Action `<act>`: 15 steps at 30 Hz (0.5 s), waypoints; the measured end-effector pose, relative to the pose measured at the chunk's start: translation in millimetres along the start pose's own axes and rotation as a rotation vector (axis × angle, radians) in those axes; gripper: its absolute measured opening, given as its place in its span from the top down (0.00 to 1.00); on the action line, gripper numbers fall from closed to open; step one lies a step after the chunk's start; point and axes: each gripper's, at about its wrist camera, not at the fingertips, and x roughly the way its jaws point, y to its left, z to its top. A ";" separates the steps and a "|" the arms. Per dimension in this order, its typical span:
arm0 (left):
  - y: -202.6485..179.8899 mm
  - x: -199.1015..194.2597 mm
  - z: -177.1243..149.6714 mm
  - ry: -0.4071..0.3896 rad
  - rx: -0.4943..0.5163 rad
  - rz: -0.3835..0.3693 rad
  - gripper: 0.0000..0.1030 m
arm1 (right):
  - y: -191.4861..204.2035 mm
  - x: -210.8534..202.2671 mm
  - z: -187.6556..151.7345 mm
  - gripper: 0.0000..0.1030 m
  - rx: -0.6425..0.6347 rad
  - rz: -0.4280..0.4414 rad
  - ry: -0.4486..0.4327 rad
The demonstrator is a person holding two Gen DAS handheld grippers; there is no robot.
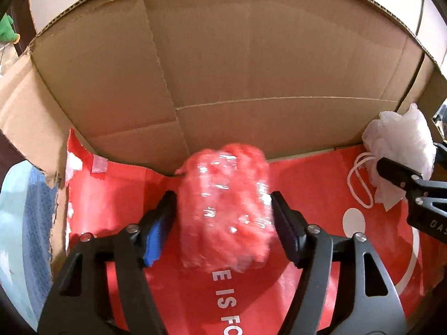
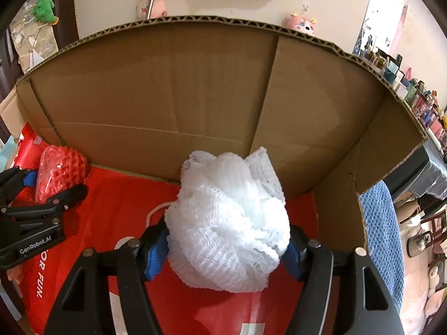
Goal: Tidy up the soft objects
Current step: 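Carry both poufs into the red-lined box and lower them onto the paper, then open both tools to release the poufs and lift away from the box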
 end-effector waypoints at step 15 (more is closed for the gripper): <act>16.5 -31.7 -5.3 -0.020 -0.024 -0.042 0.26 | 4.9 -13.3 -2.9 0.13 -0.010 -0.012 -0.028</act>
